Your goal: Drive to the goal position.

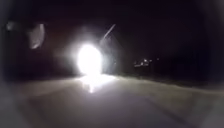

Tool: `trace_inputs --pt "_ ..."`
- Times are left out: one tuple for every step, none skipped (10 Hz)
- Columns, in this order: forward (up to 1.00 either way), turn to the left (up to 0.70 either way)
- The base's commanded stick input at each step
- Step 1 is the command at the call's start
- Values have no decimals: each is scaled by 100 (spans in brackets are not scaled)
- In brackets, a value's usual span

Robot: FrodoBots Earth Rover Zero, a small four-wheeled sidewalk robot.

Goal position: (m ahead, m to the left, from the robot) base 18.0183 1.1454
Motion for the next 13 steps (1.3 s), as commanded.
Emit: trace_inputs --pt "100 40" --pt "100 17" --pt "100 0" --pt "100 0" --pt "100 0" --pt "100 0" --pt "100 0" --pt "100 0" --pt "100 0" --pt "100 0" --pt "100 0" --pt "100 0" --pt "100 0"
